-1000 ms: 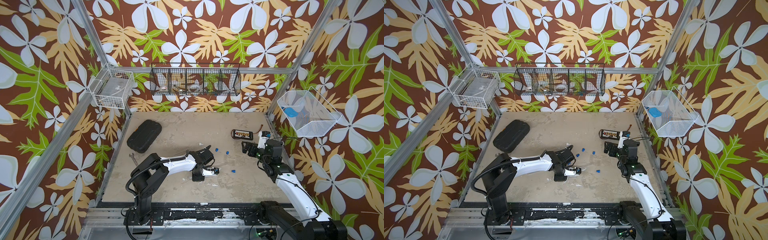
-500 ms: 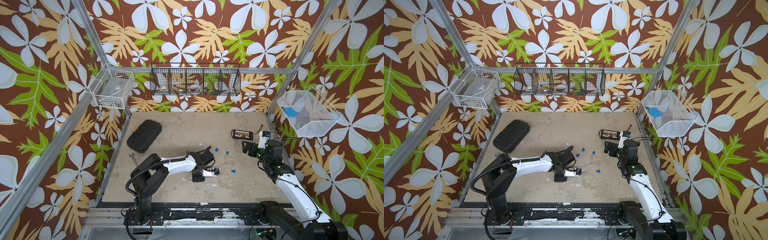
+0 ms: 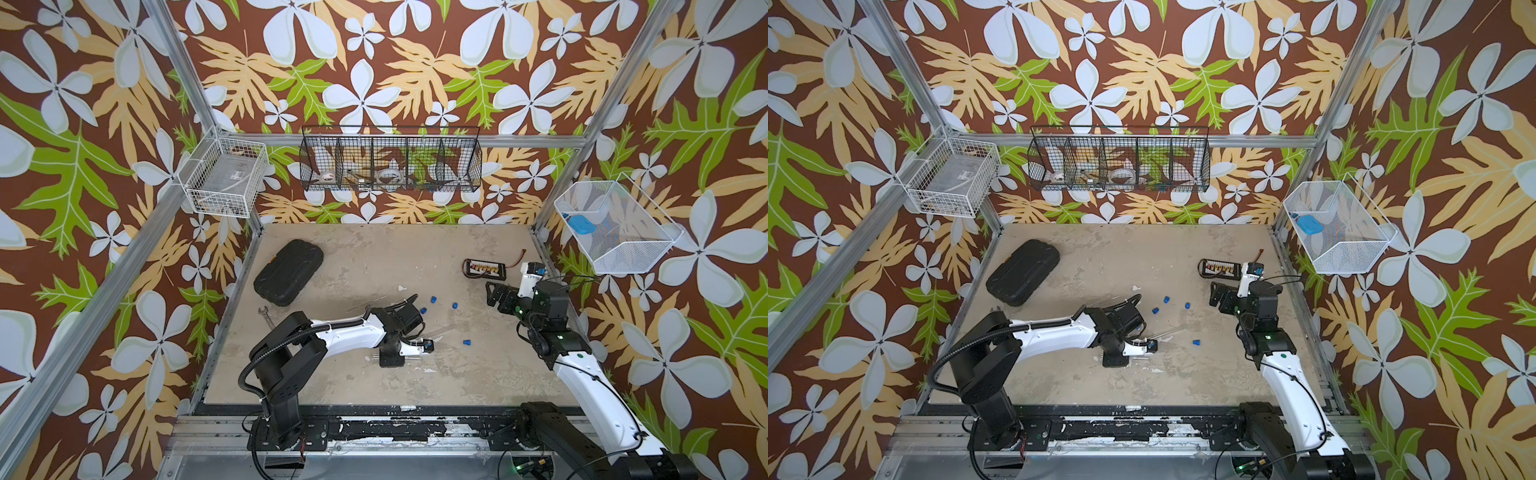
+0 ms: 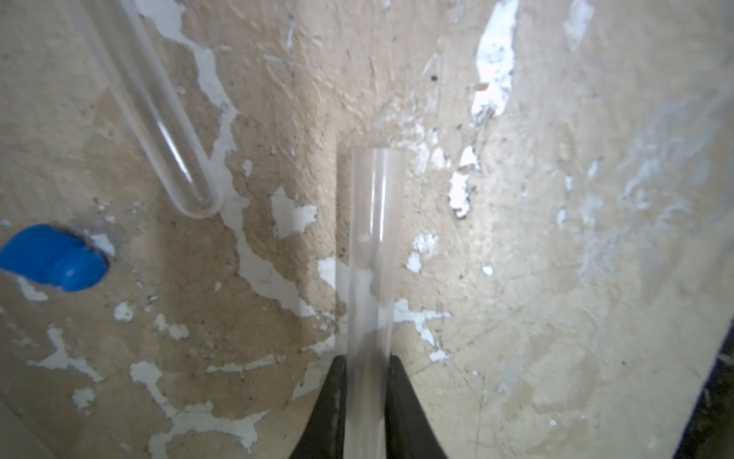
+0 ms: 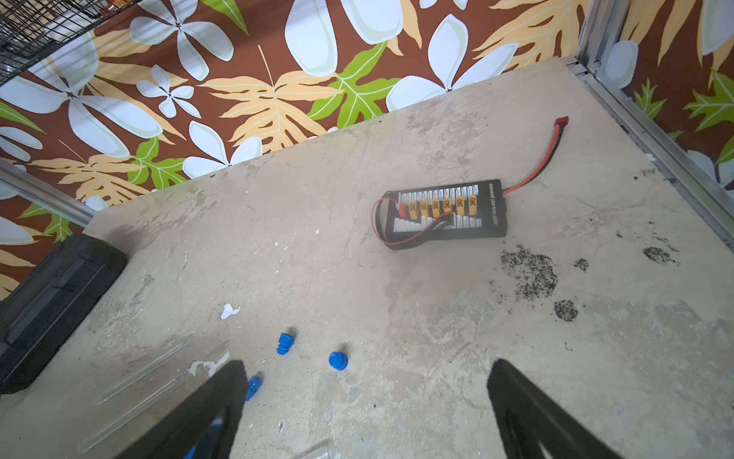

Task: Insert stoppers into test tubes
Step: Pick up the test tube at the center of the board.

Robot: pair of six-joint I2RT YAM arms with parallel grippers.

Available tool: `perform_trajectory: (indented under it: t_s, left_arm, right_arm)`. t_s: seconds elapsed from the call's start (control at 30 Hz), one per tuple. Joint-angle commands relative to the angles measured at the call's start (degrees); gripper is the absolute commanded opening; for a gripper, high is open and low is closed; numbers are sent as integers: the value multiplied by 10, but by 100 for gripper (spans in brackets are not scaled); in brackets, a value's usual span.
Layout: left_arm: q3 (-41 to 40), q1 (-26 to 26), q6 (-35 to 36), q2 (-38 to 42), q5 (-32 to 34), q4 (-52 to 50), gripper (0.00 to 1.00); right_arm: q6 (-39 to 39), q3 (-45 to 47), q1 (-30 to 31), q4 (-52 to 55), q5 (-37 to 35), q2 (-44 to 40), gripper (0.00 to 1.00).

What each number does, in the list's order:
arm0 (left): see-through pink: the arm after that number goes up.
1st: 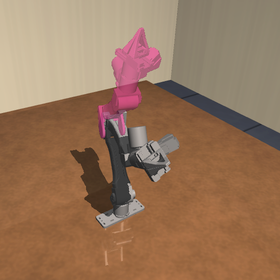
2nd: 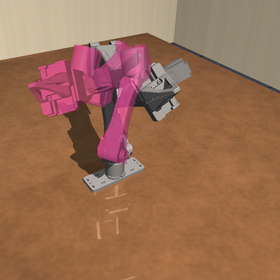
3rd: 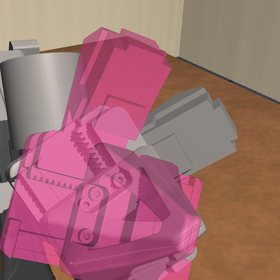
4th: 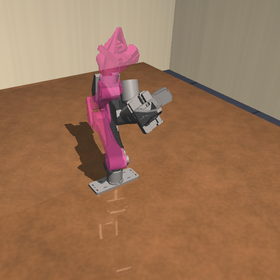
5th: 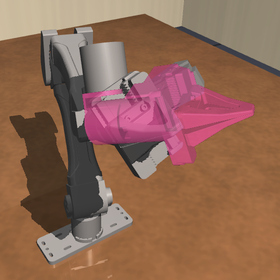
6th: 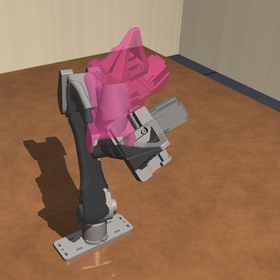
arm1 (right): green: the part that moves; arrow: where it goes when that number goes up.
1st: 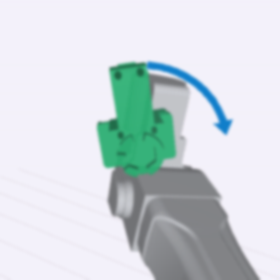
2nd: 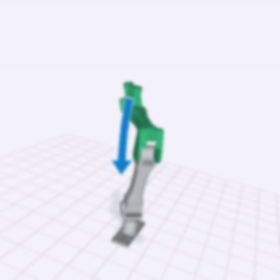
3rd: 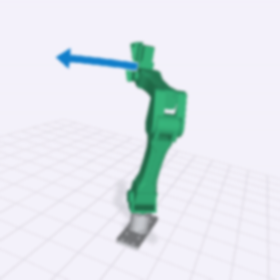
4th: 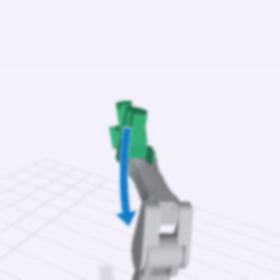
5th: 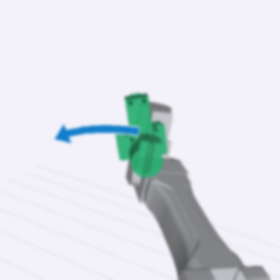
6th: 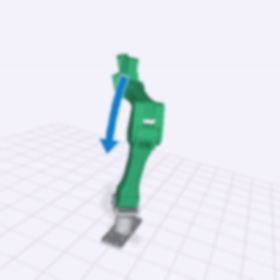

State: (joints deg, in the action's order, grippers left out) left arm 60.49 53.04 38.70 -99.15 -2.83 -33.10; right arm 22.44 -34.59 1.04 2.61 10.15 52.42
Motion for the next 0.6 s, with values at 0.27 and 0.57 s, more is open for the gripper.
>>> perform_trajectory:
  t_s: [0.27, 0.57]
  left_arm:
    - [-106, -1, -9, 177, 17, 174, 14]
    - [-169, -6, -10, 268, 29, 266, 14]
  right_arm:
    - [122, 56, 10, 44, 202, -50, 85]
    - [139, 15, 178, 112, 246, -25, 80]
